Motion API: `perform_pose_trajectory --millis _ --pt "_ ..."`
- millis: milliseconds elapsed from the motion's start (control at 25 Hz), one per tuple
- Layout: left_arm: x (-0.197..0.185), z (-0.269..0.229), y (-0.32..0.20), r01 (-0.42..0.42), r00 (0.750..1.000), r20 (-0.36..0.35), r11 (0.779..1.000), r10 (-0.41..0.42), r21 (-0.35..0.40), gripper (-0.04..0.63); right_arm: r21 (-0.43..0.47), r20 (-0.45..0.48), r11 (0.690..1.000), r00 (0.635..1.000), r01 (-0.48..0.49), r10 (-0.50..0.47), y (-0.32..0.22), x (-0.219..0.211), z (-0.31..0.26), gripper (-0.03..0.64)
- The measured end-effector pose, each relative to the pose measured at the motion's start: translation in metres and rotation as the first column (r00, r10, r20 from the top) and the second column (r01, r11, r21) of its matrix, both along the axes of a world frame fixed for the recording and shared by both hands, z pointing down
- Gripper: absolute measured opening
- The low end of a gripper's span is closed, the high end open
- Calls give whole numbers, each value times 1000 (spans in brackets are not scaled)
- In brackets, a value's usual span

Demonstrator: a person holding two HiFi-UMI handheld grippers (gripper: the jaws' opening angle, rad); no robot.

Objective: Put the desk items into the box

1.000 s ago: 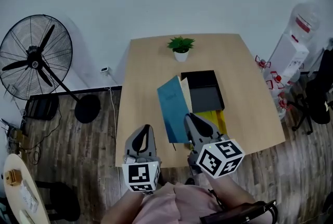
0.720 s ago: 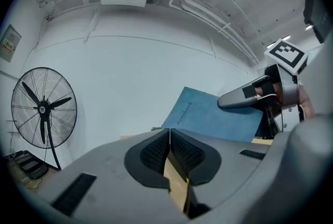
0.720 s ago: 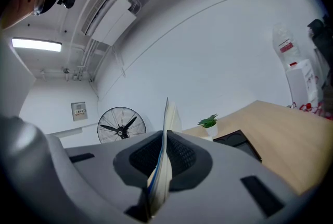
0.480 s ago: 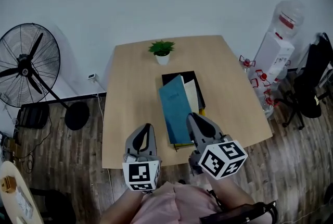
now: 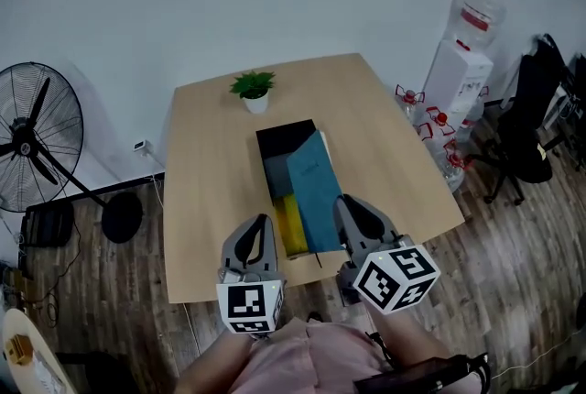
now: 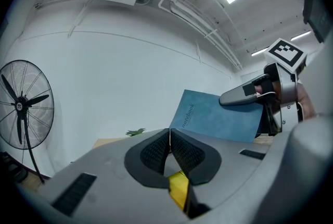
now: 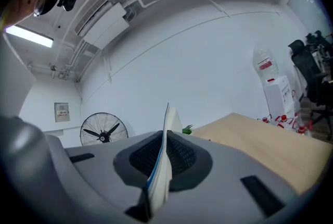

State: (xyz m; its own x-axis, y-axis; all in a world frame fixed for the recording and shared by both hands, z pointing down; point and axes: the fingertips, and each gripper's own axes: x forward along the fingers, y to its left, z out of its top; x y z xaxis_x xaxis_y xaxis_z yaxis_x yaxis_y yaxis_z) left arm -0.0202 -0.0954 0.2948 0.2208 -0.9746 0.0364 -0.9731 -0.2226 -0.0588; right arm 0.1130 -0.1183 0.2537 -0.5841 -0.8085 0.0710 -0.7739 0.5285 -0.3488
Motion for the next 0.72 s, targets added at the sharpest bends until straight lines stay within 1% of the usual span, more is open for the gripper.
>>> perform_pose_trajectory --millis 240,400,720 --pt "11 6 -6 -29 1000 -5 999 29 -16 15 -10 -13 999 999 -35 34 -3 14 6 25" --pt "21 11 -8 -39 999 -10 999 38 -28 15 -33 -27 998 999 -44 43 -5 22 16 23" --pt "18 27 -16 -33 999 -14 996 32 -77 15 -92 -48 994 998 -50 46 -19 20 42 22"
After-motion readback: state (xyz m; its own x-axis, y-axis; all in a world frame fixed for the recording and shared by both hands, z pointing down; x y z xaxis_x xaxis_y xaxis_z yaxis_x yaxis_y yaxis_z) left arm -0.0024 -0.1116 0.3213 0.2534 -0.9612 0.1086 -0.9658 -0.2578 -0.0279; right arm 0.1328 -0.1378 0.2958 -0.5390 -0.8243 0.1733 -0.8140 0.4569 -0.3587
